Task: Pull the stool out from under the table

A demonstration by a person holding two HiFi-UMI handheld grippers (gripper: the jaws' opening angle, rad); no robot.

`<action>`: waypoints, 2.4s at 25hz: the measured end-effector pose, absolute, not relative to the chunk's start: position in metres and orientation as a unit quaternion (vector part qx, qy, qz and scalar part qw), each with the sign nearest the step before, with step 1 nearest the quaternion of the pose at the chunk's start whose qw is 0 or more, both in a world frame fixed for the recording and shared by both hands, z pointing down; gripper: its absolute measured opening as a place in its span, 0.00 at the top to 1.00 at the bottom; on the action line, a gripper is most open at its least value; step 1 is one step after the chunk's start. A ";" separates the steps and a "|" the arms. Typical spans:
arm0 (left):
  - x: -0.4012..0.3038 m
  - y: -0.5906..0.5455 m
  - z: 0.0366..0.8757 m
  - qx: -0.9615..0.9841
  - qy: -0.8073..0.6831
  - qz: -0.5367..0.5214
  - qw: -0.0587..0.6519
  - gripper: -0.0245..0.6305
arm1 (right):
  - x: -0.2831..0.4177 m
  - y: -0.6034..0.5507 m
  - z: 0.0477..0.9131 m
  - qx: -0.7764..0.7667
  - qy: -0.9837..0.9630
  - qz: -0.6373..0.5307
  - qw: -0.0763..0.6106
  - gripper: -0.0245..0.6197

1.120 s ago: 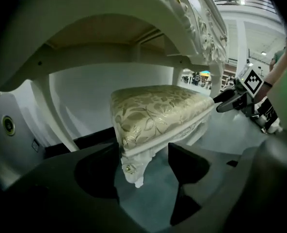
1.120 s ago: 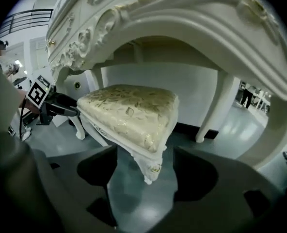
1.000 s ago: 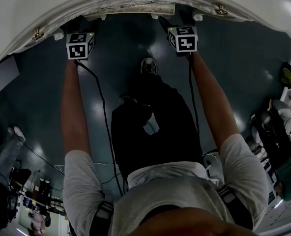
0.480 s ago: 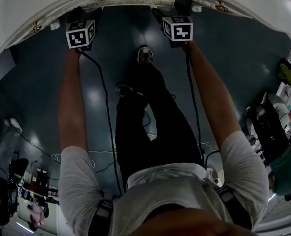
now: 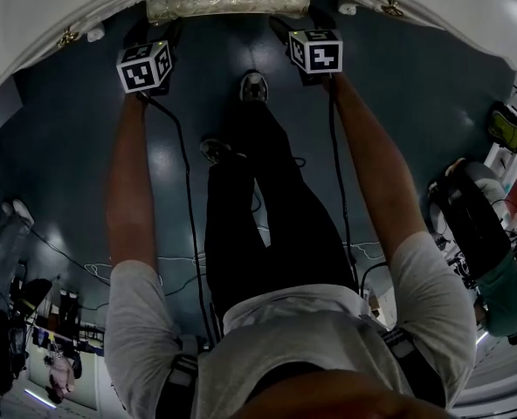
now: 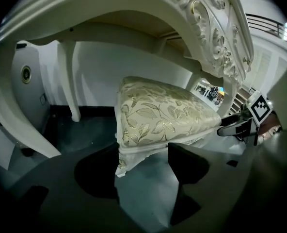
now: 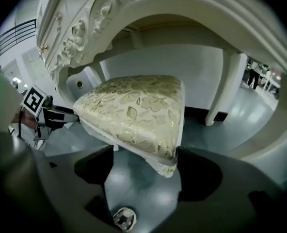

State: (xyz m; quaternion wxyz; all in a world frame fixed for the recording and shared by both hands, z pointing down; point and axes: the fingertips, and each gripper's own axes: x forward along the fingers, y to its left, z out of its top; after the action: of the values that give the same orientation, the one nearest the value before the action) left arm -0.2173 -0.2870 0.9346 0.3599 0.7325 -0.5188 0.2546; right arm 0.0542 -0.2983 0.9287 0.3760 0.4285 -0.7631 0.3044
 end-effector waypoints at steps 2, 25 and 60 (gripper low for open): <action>-0.216 -0.279 0.936 0.730 -0.516 0.260 0.363 0.50 | 0.056 -0.290 0.930 0.422 -0.765 0.305 0.379 0.35; -0.212 -0.177 0.939 0.726 -0.490 0.300 0.378 0.50 | 0.058 -0.212 0.933 0.415 -0.761 0.306 0.394 0.35; -0.208 -0.054 0.937 0.702 -0.494 0.295 0.420 0.50 | 0.061 -0.081 0.932 0.415 -0.737 0.320 0.427 0.35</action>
State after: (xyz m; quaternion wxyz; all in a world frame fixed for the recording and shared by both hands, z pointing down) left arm -0.2076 -0.0535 0.9371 0.4198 0.7022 -0.4937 0.2948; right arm 0.0612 -0.0812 0.9321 0.4269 0.4150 -0.7372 0.3196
